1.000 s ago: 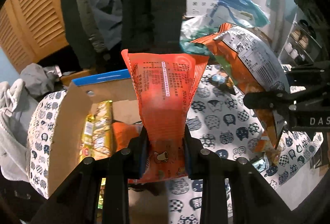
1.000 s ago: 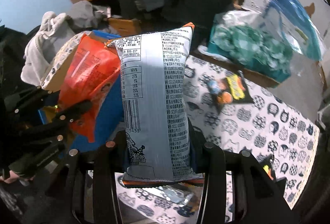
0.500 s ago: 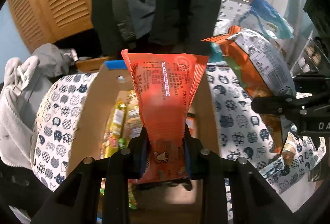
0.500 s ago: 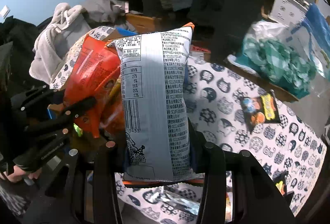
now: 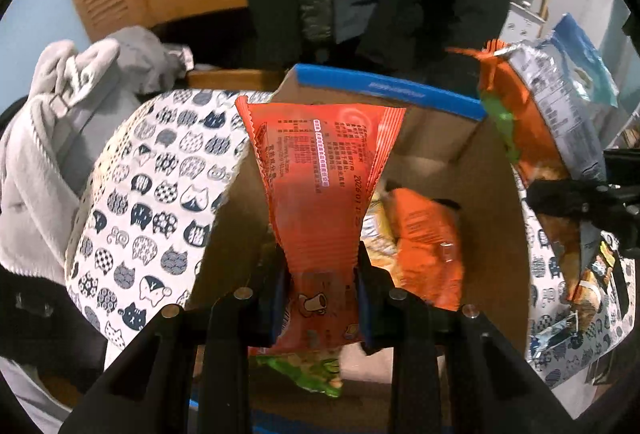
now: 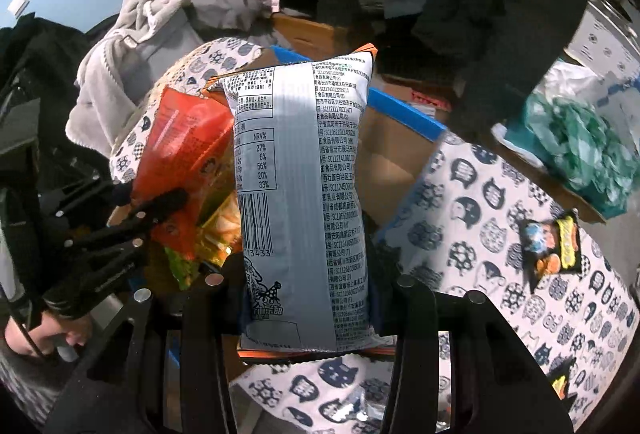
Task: Organize snacks
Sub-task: 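Carry both bags into the cardboard box and open both tools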
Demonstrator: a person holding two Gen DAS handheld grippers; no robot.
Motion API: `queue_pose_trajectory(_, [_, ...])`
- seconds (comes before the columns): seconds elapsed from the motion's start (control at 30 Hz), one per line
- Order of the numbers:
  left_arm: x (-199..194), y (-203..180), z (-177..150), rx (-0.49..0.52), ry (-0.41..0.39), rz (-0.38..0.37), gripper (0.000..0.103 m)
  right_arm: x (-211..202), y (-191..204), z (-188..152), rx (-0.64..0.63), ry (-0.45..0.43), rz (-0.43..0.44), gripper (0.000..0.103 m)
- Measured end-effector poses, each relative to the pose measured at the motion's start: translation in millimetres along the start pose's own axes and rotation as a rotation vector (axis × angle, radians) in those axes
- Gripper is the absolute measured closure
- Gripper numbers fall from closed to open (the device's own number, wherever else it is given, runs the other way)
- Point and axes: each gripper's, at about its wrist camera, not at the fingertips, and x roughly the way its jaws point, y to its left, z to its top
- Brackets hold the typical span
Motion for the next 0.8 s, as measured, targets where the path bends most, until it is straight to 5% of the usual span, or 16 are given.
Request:
queue_pose_trajectory(0.3, [17.1,12.2,-7.5,-0.033,0.065,0.001,0.071,25.5,17.2,13.3,-0.010,0.038,0.020,0.061])
queue_pose_trajectory(0.57, [5.1,12.2,-5.6,-0.031,0.041,0.055,0.035,38.3,19.1,14.9,-0.002,0.059,0.039,0.060])
queue_pose_trajectory(0.8, [-6.3,9.7,-5.1,-0.026,0.016,0.052,0.031,33.1,14.1,16.7,0.030,0.036,0.072,0.053])
